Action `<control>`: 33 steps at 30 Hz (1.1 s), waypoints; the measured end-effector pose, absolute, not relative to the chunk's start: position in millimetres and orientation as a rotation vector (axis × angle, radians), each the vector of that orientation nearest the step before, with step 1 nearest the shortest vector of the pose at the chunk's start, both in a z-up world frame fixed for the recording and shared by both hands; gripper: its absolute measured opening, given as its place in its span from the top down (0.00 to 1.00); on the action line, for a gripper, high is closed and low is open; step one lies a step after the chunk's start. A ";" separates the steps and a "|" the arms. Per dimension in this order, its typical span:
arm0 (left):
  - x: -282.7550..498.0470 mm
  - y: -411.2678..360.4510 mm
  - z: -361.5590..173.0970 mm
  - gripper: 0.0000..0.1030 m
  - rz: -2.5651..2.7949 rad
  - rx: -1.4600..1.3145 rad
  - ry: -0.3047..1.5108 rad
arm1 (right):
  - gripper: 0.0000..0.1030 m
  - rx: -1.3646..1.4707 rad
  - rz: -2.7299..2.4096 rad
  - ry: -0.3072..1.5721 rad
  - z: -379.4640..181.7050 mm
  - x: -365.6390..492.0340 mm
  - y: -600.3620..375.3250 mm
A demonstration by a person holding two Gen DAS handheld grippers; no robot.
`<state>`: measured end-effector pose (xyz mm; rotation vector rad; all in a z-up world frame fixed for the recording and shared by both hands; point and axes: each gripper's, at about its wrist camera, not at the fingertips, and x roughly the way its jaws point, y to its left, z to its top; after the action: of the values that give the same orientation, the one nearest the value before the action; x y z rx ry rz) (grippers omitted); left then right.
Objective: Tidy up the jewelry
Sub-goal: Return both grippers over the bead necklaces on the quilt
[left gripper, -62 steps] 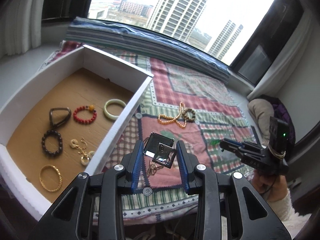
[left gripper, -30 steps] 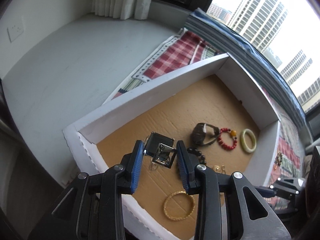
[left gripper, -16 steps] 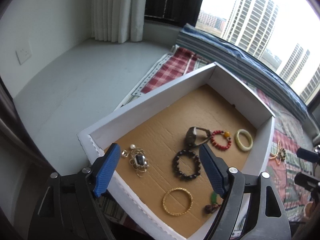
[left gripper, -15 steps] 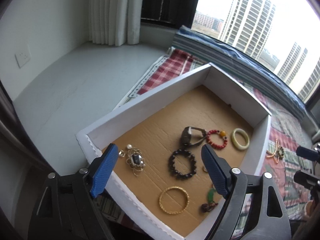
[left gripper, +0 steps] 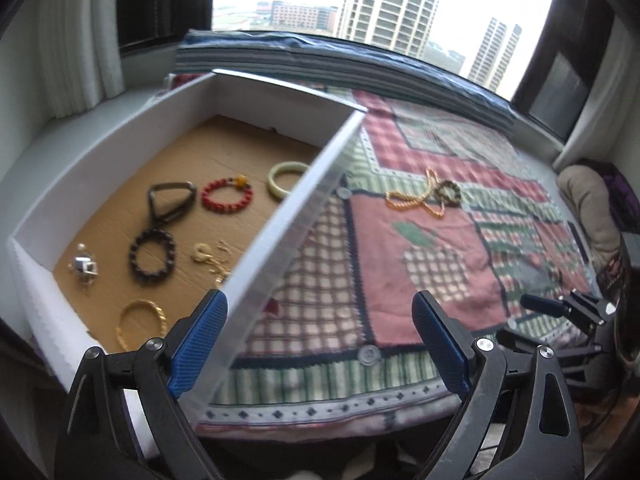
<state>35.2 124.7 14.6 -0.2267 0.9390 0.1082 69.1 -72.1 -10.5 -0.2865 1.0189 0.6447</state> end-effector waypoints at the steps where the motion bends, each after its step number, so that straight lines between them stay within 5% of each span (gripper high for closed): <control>1: 40.0 113.7 10.1 0.09 0.088 -0.218 0.951 | 0.38 -0.268 0.608 1.025 -14.0 71.3 -85.6; 23: 76.1 76.1 -14.7 0.09 0.139 -0.068 0.987 | 0.38 -0.142 0.570 1.053 -30.8 73.2 -122.0; 33: 180.7 55.1 -38.7 0.06 -0.049 -0.092 1.010 | 0.38 -0.072 0.565 1.079 -40.5 77.9 -135.0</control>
<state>180.7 55.1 -38.7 -0.0920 1.0097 -0.0490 77.9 -135.0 -40.5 -0.0718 1.0788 0.5651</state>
